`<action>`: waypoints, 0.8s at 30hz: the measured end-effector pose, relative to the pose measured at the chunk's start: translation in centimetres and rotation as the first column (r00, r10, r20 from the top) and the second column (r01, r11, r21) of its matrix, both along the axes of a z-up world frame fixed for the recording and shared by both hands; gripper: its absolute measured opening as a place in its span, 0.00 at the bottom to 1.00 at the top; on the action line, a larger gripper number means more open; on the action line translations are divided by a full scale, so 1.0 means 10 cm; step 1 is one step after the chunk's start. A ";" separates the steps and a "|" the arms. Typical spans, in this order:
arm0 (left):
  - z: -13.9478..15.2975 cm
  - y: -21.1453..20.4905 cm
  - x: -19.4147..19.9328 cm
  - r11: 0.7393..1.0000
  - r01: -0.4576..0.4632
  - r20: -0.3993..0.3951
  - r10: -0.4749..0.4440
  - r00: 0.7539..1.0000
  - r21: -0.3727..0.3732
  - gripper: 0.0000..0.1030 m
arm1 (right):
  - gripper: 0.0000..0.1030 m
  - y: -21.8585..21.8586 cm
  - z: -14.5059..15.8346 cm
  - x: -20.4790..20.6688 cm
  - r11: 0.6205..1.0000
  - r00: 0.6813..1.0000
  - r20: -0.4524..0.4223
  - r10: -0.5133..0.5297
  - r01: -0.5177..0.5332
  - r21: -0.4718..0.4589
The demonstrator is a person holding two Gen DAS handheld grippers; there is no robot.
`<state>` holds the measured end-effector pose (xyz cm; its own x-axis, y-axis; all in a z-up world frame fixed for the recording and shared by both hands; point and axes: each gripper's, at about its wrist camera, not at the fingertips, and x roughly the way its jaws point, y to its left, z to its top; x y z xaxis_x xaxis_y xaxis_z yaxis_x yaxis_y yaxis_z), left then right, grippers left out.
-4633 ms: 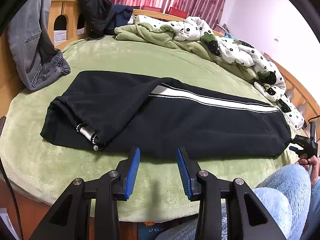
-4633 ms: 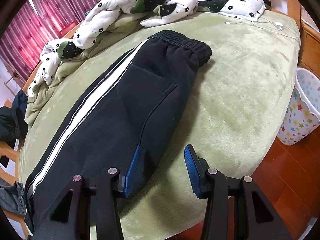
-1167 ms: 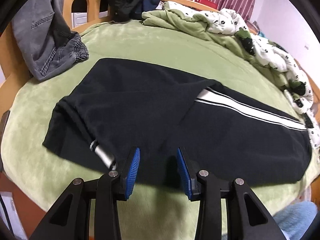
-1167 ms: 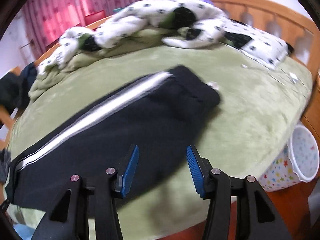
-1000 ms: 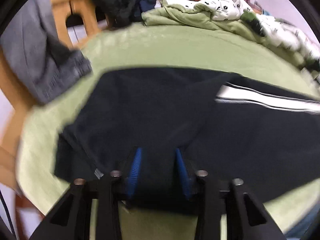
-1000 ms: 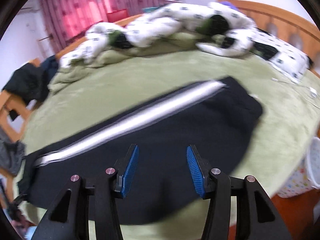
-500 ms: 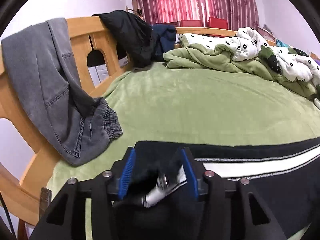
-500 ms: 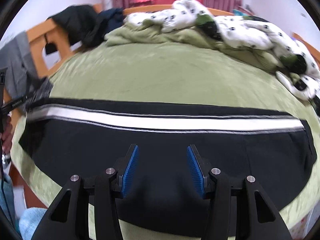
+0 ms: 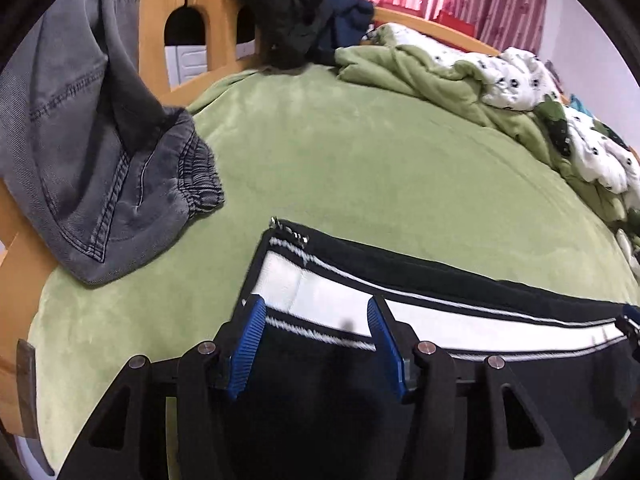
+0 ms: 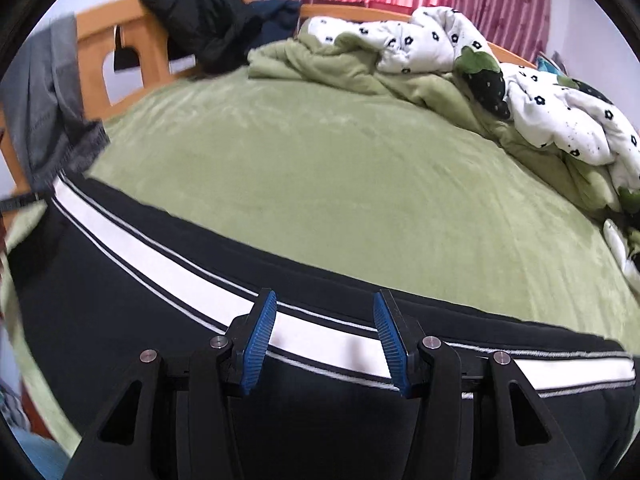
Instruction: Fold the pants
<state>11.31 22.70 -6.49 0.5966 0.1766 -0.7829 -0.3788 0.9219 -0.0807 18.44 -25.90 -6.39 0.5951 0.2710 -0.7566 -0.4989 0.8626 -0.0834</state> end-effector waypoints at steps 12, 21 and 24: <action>-0.24 0.39 0.28 0.996 0.012 -0.054 -0.017 0.998 -0.092 0.48 | 0.49 -0.16 -0.40 0.55 1.000 0.997 -0.070 0.023 -0.022 0.006; -0.27 0.30 0.30 0.999 0.031 -0.037 -0.032 0.999 -0.033 0.18 | 0.03 0.05 -0.54 0.44 0.981 0.985 -0.046 0.166 -0.170 -0.091; -0.11 0.16 0.20 0.997 0.048 0.022 -0.049 0.999 0.065 0.17 | 0.03 -0.03 -0.39 0.39 0.989 0.989 0.019 0.146 -0.146 -0.027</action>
<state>13.33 24.35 -7.64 0.6241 0.1962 -0.7563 -0.3321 0.9428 -0.0295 22.38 -26.25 -10.31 0.5665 0.3366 -0.7522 -0.6172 0.7781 -0.1166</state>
